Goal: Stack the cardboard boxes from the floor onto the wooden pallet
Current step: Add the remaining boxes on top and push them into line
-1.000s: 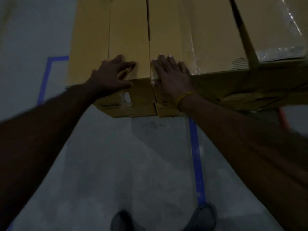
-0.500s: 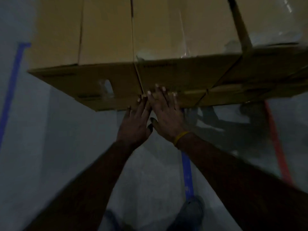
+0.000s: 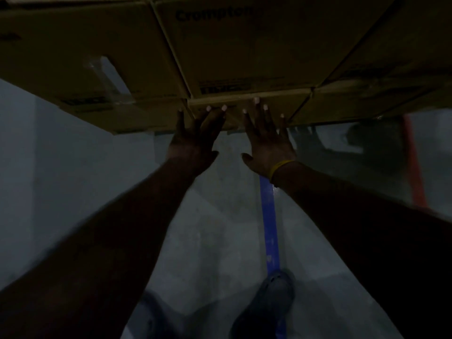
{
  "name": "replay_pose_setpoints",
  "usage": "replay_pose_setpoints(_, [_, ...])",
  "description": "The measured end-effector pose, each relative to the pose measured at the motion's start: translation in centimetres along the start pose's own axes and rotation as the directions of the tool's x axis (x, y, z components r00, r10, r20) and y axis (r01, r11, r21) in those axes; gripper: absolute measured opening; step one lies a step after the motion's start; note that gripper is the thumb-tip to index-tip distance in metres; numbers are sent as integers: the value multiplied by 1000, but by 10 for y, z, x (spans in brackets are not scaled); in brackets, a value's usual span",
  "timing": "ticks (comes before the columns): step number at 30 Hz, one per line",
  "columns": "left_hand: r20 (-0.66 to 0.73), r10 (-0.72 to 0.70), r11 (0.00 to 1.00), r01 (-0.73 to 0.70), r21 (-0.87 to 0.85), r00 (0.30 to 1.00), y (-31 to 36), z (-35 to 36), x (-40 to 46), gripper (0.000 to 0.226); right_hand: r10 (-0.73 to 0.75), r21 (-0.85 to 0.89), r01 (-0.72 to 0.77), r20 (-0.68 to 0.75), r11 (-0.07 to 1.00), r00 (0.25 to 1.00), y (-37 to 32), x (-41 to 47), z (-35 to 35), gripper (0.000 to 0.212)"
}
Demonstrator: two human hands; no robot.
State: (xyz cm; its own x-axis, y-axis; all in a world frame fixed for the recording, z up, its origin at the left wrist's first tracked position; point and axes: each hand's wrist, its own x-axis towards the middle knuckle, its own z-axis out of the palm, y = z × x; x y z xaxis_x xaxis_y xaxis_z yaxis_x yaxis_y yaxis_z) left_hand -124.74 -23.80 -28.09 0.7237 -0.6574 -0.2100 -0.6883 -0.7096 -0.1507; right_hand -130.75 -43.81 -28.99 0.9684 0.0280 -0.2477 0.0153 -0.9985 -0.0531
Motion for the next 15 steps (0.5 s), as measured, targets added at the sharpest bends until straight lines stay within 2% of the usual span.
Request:
replay_pose_setpoints(8, [218,-59,996,73,-58,974,-3,-21,21,98,5,39,-8,65,999,998,0,16,-18,107])
replay_pose_setpoints(11, [257,-55,991,85,-105,965,-3,-28,23,94,-19,66,14,91,998,996,5,13,-27,104])
replay_pose_setpoints(13, [233,-65,985,99,-139,970,3,-35,20,86,-37,99,29,84,995,996,9,8,-36,96])
replay_pose_setpoints(15, [89,-34,984,49,-169,995,12,-49,15,75,-31,96,28,24,995,999,15,1,-48,88])
